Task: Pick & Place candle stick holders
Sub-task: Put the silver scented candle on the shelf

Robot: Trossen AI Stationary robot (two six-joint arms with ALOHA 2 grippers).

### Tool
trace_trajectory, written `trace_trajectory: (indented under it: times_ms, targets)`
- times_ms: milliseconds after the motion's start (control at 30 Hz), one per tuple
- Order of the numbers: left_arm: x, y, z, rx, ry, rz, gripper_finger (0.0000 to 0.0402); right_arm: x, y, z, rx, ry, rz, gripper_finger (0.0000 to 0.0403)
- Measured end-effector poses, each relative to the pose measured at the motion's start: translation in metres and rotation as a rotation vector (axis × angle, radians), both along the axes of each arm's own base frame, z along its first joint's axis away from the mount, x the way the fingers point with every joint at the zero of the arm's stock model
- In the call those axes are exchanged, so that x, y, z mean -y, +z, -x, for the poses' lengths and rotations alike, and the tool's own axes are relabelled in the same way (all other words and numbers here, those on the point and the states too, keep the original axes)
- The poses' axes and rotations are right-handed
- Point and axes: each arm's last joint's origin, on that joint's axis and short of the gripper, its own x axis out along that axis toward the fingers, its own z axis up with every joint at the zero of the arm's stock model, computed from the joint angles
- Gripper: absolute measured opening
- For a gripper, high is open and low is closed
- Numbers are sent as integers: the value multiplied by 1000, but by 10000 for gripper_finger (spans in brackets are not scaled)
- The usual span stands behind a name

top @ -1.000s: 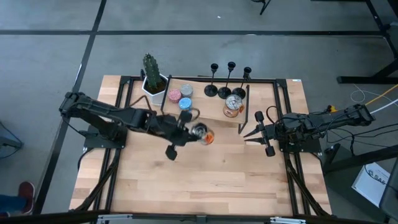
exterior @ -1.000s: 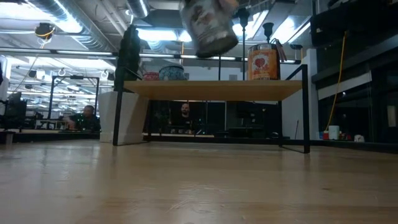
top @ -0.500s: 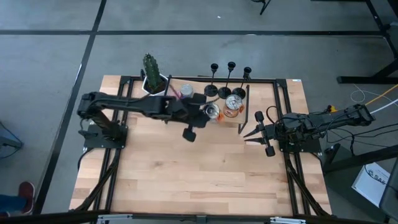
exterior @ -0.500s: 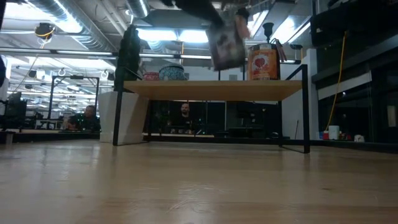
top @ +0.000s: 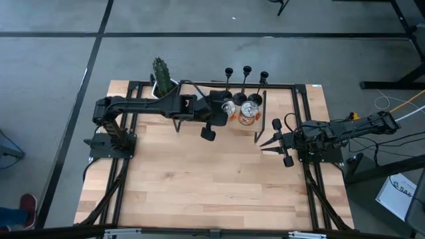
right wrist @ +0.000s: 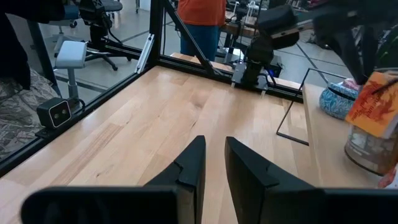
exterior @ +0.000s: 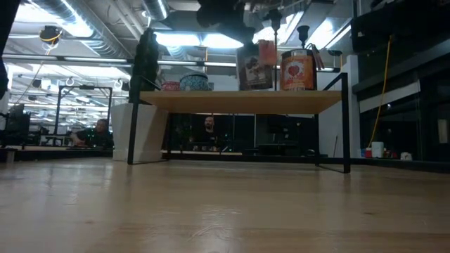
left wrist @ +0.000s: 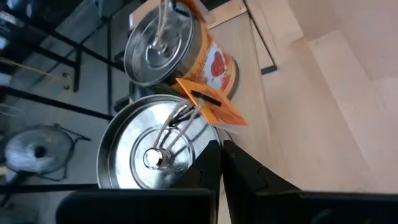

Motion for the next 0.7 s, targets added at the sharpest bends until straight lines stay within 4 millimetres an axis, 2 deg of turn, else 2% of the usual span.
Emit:
trace_trajectory:
  times_ms: [267, 700]
  targets:
    - [-15, -1, 2, 12, -13, 139, 2, 0, 0, 0, 0, 0, -1, 64]
    - [-15, -1, 2, 20, -17, 158, 3, 0, 0, 0, 0, 1, -1, 64]
